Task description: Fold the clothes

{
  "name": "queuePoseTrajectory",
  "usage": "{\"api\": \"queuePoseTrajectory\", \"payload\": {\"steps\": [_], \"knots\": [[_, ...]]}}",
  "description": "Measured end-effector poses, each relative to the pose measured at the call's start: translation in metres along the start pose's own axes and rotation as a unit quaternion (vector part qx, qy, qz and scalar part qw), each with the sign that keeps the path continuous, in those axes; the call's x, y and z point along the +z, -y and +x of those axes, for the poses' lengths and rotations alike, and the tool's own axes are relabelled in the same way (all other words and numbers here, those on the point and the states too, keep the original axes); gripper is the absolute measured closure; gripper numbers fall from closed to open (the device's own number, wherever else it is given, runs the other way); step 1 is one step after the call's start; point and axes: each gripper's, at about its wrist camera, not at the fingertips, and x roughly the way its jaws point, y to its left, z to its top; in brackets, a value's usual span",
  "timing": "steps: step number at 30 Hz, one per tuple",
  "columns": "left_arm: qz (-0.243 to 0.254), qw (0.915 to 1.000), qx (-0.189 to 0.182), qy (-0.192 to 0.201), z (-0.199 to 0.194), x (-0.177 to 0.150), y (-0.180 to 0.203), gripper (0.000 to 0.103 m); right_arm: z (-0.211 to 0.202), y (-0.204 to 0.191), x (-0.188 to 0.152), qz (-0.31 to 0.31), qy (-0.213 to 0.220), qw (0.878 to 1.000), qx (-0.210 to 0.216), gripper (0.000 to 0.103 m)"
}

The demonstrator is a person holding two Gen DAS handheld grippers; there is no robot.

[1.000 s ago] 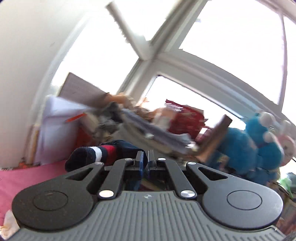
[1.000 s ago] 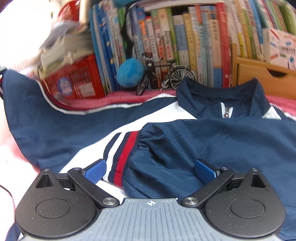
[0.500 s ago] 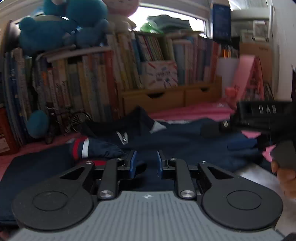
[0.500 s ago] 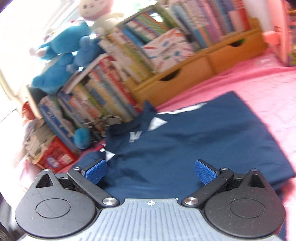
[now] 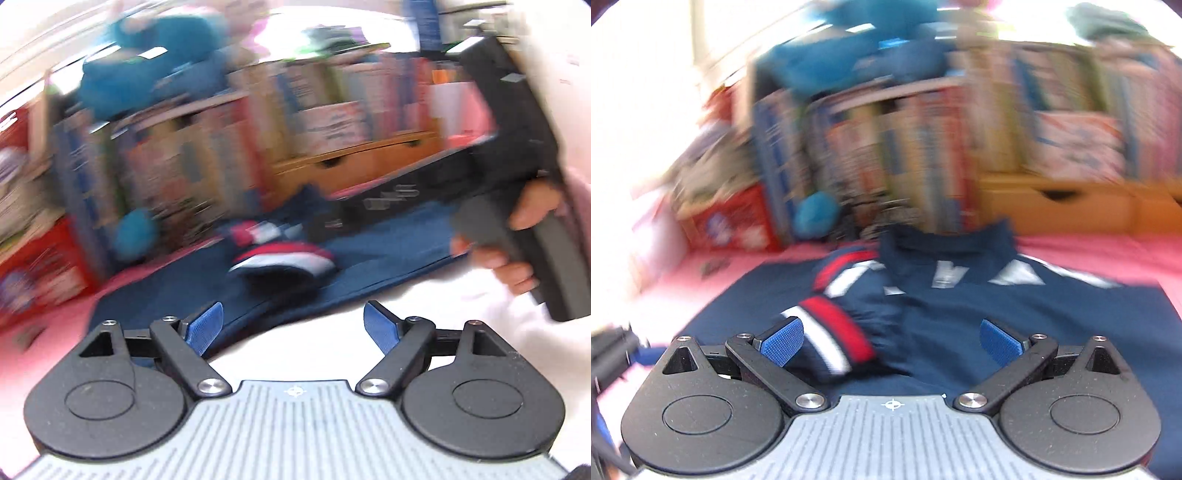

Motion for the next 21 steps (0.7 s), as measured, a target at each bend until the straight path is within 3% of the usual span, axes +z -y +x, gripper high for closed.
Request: {"api": "queuePoseTrajectory", "payload": {"steps": [3,6,7,8,10,15,17,21], "knots": [[-0.057,0.9965,0.049,-0.036,0.001,-0.013,-0.030,0.019,0.015,-0.022,0.003,-0.041,-0.016,0.999,-0.003,0.000],[-0.087,0.9914,0.075,-0.063,0.008,-0.026,-0.043,0.019,0.033,-0.043,0.002,-0.077,-0.028,0.996,-0.034,0.001],[-0.093,0.9897,0.075,-0.079,0.011,-0.028,-0.046,0.019,0.038,-0.046,0.001,-0.078,-0.031,0.995,-0.049,0.009],[-0.099,0.9879,0.074,-0.093,0.015,-0.029,-0.049,0.018,0.043,-0.047,0.001,-0.072,-0.038,0.995,-0.055,0.027],[-0.104,0.9870,0.077,-0.095,0.015,-0.029,-0.051,0.015,0.049,-0.040,0.002,-0.031,-0.054,0.997,-0.052,0.049],[-0.130,0.9838,0.069,-0.102,0.015,-0.031,-0.063,0.010,0.032,0.001,0.011,0.124,-0.016,0.991,-0.043,0.073],[-0.138,0.9828,0.066,-0.104,0.016,-0.033,-0.065,0.009,0.021,0.032,0.005,0.235,0.001,0.972,-0.013,0.080],[-0.139,0.9824,0.065,-0.105,0.017,-0.033,-0.064,0.008,0.012,0.091,-0.011,0.384,0.013,0.923,-0.015,0.081]]}}
